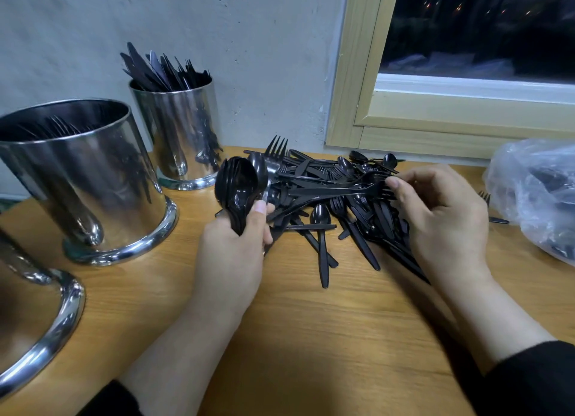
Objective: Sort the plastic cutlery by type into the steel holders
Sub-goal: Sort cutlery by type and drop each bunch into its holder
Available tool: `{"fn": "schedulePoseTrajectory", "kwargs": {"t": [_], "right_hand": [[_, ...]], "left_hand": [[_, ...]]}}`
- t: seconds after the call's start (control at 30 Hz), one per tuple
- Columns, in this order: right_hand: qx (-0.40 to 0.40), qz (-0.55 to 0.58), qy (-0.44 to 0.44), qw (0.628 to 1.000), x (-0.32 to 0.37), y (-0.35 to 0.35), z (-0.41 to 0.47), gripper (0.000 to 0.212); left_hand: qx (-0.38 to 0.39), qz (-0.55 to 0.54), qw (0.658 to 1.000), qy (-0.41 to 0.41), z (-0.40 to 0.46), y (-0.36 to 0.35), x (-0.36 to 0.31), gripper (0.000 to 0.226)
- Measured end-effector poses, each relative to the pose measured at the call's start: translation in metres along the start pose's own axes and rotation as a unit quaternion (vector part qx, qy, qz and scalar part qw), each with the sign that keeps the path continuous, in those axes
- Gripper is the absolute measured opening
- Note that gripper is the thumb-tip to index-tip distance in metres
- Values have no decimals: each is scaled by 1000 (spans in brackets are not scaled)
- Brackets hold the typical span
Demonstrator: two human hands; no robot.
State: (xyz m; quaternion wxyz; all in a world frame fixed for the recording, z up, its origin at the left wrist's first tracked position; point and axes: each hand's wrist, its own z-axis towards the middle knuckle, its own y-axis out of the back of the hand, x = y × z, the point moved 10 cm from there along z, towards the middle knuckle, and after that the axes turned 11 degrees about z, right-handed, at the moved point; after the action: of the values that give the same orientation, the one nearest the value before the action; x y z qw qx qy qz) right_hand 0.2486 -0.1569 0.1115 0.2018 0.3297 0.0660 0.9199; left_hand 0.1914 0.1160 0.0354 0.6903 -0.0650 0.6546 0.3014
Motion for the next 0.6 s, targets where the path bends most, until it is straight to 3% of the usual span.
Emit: {"fn": "schedulePoseTrajectory", "kwargs": {"t": [0.27,0.4,0.5,0.6], "right_hand": [[144,62,82,984,38,-37,-13,7],[149,91,77,982,42,-41,-15,6],[119,84,54,988,35,-35,-12,9],[96,100,21,990,29,-34,-11,8]], "left_hand": [[-39,73,996,-29,0,18,-11,31],[102,197,974,-53,-8,-12,-14,30],[193,142,970,-38,-18,-32,-14,34],[231,99,967,-38,-24,-39,-15,45]]}}
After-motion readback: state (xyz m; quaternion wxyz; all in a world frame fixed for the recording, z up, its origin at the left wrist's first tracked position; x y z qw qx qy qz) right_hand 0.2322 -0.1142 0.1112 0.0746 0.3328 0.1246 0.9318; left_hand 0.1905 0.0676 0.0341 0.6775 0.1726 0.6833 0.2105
